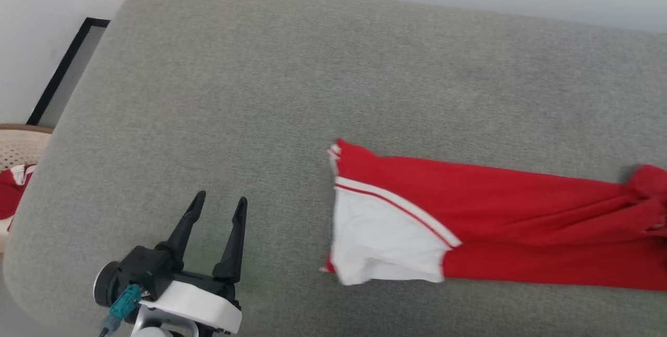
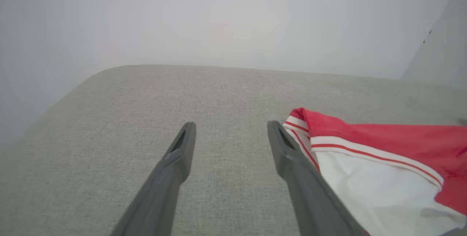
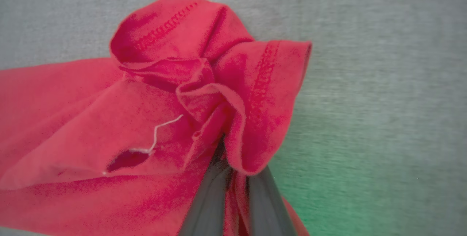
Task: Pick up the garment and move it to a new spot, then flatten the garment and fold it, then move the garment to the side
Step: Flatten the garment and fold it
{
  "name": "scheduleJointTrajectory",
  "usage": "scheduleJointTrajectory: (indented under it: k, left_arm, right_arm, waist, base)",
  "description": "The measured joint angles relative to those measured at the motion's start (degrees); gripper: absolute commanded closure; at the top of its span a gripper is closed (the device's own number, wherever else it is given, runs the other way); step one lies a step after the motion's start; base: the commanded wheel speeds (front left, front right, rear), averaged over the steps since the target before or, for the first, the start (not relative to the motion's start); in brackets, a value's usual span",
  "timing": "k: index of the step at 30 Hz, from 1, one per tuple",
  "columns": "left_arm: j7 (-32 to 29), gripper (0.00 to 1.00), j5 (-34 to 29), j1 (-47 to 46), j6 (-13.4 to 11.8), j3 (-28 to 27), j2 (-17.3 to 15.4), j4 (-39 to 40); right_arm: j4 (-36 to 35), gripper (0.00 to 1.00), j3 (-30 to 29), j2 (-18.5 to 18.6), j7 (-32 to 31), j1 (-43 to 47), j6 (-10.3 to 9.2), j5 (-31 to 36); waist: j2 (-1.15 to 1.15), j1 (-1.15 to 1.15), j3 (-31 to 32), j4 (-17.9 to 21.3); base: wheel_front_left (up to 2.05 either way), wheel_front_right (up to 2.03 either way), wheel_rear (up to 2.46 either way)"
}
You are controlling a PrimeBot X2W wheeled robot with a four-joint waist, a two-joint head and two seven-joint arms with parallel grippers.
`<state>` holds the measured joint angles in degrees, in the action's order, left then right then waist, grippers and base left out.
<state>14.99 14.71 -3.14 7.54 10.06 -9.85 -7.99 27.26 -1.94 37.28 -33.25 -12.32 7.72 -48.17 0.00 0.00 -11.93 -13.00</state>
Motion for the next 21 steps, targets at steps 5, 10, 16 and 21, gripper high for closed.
scheduleJointTrajectory:
  k: [5, 10, 16, 21]
  left_arm:
    - [0.0, 0.0, 1.2, 0.0, 0.0, -0.1, -0.7, 1.9]
    - [0.0, 0.0, 0.9, 0.0, 0.0, -0.8, -1.3, 2.2]
    - [0.0, 0.0, 1.0, -0.2, 0.0, -0.4, -1.6, 0.9]
    - [0.0, 0.0, 0.9, -0.3, 0.0, -0.1, -1.7, 0.1]
  right_arm:
    - [0.6, 1.0, -3.4, 3.3, 0.5, 0.4, -0.07, 0.0]
    - [1.9, 1.0, -7.5, 6.9, 0.6, 0.4, -0.07, 0.1]
    - [7.6, 1.0, -14.4, 11.4, 2.6, 0.8, -0.19, 1.5]
    - [6.7, 1.0, -14.7, 11.0, 2.5, 1.3, -0.22, 1.9]
  waist:
    - [0.0, 0.0, 0.1, 1.5]
    - [0.0, 0.0, -0.1, 3.3]
    - [0.0, 0.0, 0.3, 4.8]
    - [0.0, 0.0, 1.4, 5.1]
  base:
    - [0.0, 0.0, 0.0]
    - [0.0, 0.0, 0.0]
    - [0.0, 0.0, 0.0]
    - [0.0, 0.0, 0.0]
